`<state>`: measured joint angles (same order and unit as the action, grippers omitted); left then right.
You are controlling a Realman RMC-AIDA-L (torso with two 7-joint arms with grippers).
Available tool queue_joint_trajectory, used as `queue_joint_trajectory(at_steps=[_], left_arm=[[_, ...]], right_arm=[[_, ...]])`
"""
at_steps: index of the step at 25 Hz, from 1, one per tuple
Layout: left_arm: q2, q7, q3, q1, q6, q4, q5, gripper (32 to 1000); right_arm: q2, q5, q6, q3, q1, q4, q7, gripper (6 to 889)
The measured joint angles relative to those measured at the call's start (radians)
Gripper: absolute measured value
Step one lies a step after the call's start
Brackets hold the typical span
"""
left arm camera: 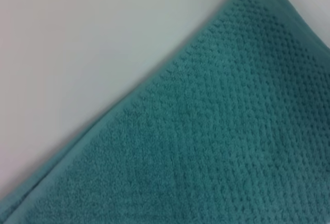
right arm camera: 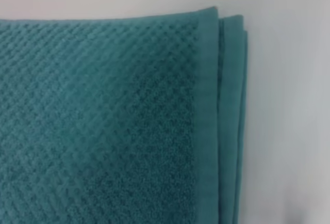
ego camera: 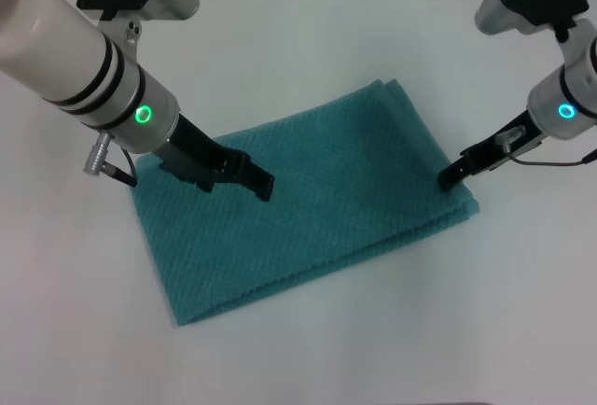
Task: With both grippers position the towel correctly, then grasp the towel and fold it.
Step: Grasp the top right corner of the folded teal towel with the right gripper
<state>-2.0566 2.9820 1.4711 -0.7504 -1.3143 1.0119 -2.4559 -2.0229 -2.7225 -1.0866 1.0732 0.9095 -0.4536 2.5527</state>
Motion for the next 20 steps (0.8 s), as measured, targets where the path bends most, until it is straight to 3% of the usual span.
queue_joint_trajectory(at_steps=[4,12,20], left_arm=[[0.0001,0.000,0.000,0.000,0.006,0.000,0.000,914],[-0.0008,-0.001,0.013,-0.001,0.010,-0.001,0.006,913],[0.0001,-0.002,0.023,-0.005,0.014,-0.001,0.016,913]], right_arm=[[-0.001,0.000,0.028,-0.001,-0.004,0.028,0.003,850],[-0.021,0.003,0.069,-0.001,-0.005,0.044,0.003,850],[-0.025,0.003,0.075,-0.001,-0.008,0.053,0.006,849]])
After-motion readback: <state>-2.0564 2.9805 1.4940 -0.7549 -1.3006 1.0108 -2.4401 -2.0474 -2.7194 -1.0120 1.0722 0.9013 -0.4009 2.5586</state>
